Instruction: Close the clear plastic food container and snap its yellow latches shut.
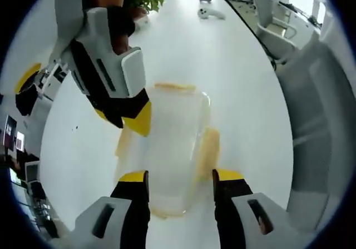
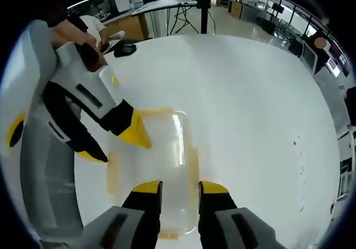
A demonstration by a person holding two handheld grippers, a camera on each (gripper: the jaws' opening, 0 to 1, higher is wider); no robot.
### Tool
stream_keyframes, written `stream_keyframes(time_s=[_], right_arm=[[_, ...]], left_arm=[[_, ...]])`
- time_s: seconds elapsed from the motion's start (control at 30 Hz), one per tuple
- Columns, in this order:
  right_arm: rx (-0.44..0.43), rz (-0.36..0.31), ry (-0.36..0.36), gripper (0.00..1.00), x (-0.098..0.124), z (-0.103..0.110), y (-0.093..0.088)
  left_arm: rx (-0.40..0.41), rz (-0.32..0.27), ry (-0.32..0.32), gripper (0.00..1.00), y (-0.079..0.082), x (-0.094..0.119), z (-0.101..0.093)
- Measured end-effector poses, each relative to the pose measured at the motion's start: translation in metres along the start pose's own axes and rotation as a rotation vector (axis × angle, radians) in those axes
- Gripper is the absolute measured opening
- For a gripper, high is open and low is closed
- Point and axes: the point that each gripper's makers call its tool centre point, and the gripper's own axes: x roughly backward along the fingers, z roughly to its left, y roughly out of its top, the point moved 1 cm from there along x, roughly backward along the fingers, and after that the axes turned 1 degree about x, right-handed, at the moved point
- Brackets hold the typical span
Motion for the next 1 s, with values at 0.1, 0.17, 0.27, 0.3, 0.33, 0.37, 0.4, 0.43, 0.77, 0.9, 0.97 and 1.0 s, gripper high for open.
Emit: stream_keyframes(time_s=[0.1,0.17,0.27,0.3,0.33,0.37,0.4,0.43,0.77,0.9,0.97,1.0], right_arm=[[0.014,0.014,0.023,0.23,-0.001,-0.001,0.0],[0.014,0.02,0.039,0.23,-0.002,-0.001,0.0],[0.013,0.028,0.065,0.24,-0.003,0.0,0.001],[0.017,0.028,0.071,0.24,-0.003,0.0,0.001],[0.023,0.028,0.079,0.24,-0.004,0.0,0.001],[0.021,0.029,0.084,0.24,-0.004,0.0,0.001],[0.026,0.033,0.089,0.24,-0.004,0.0,0.001],[0.031,0.037,0.092,0.24,-0.004,0.0,0.001],[0.102,0.1,0.168,0.24,-0.008,0.001,0.003],[0.097,0.124,0.183,0.23,-0.009,0.002,0.003],[0.094,0.13,0.198,0.22,-0.011,0.001,0.003],[0.091,0.133,0.212,0.21,-0.012,0.001,0.003]], left_arm=[[-0.008,0.0,0.025,0.43,0.0,-0.001,0.0],[-0.014,-0.001,0.038,0.43,-0.001,-0.002,0.0],[-0.013,-0.016,0.061,0.42,-0.001,-0.002,0.001],[-0.01,-0.02,0.066,0.41,-0.001,-0.002,0.002],[-0.012,-0.023,0.072,0.41,-0.001,-0.002,0.002],[-0.011,-0.023,0.076,0.41,-0.001,-0.002,0.002],[-0.01,-0.023,0.081,0.41,-0.001,-0.003,0.002],[-0.01,-0.024,0.086,0.41,-0.001,-0.003,0.002],[0.015,-0.022,0.107,0.37,-0.001,-0.004,0.004],[0.016,-0.024,0.112,0.35,-0.002,-0.005,0.005],[0.006,0.023,0.184,0.33,-0.009,-0.005,0.011],[0.012,0.009,0.174,0.33,-0.005,-0.01,0.007]])
